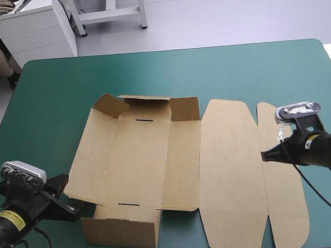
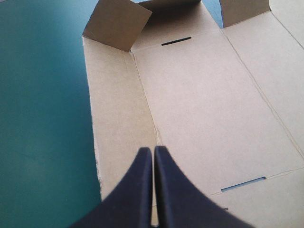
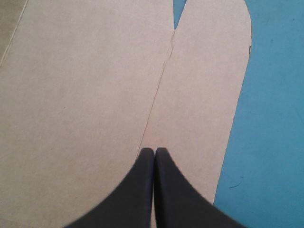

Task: Fold the box

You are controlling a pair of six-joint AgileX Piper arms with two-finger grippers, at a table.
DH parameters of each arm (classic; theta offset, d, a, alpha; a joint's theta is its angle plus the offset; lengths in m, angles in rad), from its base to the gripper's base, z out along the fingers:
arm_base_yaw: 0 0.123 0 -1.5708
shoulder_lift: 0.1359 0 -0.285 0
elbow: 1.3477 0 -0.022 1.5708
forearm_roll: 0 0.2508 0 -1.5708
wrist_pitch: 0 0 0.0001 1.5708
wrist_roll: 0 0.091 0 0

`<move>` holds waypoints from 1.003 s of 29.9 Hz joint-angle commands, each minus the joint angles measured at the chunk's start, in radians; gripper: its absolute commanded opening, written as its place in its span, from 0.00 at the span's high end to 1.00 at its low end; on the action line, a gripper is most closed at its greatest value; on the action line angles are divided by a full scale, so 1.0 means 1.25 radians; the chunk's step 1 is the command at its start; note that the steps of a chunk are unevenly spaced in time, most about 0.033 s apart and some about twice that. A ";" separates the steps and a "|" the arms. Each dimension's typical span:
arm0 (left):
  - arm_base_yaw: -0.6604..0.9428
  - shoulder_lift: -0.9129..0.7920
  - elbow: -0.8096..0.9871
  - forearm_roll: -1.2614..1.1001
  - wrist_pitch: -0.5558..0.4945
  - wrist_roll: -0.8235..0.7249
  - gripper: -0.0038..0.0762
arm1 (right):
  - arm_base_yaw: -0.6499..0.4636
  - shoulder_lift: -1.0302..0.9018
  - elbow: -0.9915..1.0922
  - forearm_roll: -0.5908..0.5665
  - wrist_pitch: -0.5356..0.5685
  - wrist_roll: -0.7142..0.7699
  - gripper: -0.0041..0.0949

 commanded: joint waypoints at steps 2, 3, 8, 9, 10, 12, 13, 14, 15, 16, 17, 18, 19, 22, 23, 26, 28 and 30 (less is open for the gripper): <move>-0.005 0.005 -0.026 0.001 -0.056 -0.008 0.96 | -0.004 -0.122 0.035 0.033 -0.032 -0.022 0.98; -0.005 0.005 -0.026 0.000 -0.056 -0.008 0.96 | -0.004 -0.143 0.041 0.045 -0.024 -0.029 0.98; -0.005 0.005 -0.026 -0.025 -0.056 -0.008 0.96 | -0.004 -0.210 0.057 0.055 0.016 -0.040 0.98; -0.005 0.005 -0.026 -0.033 -0.056 -0.008 0.96 | -0.004 -0.219 0.063 0.055 0.021 -0.040 0.98; -0.005 0.005 -0.026 -0.039 -0.056 -0.008 0.96 | -0.004 -0.225 0.069 0.055 0.021 -0.040 0.98; -0.005 0.006 -0.026 -0.046 -0.056 -0.008 0.96 | -0.004 -0.241 0.087 0.055 0.023 -0.040 0.98; -0.005 0.008 -0.026 -0.046 -0.058 -0.008 0.96 | -0.004 -0.245 0.092 0.055 0.023 -0.040 0.98; -0.005 0.014 -0.030 -0.046 -0.058 -0.008 0.96 | -0.004 -0.249 0.101 0.055 0.021 -0.040 0.98; -0.005 0.024 -0.036 -0.044 -0.056 -0.008 0.96 | -0.004 -0.249 0.105 0.053 0.021 -0.040 0.98; -0.005 0.036 -0.045 -0.044 -0.054 -0.008 0.96 | -0.004 -0.249 0.109 0.053 0.021 -0.040 0.98; -0.005 0.053 -0.057 -0.044 -0.054 -0.008 0.96 | -0.004 -0.249 0.111 0.053 0.020 -0.040 0.98; -0.005 0.075 -0.071 -0.044 -0.051 -0.008 0.96 | -0.004 -0.249 0.115 0.053 0.016 -0.040 0.98; -0.005 0.094 -0.085 -0.044 -0.048 -0.008 0.96 | -0.004 -0.249 0.116 0.053 0.014 -0.040 0.98; -0.005 0.179 -0.143 -0.029 -0.024 0.000 0.96 | -0.004 -0.249 0.116 0.053 0.008 -0.042 0.98; -0.005 0.215 -0.167 -0.028 -0.013 0.008 0.96 | -0.004 -0.249 0.116 0.053 0.007 -0.042 0.98; -0.005 0.322 -0.245 -0.028 0.014 0.024 0.96 | -0.004 -0.249 0.116 0.053 0.007 -0.042 0.98; -0.005 0.387 -0.295 -0.028 0.028 0.045 0.96 | -0.004 -0.249 0.116 0.053 0.007 -0.044 0.98; -0.004 0.440 -0.339 -0.038 0.047 0.069 0.95 | -0.004 -0.249 0.116 0.052 0.007 -0.046 0.98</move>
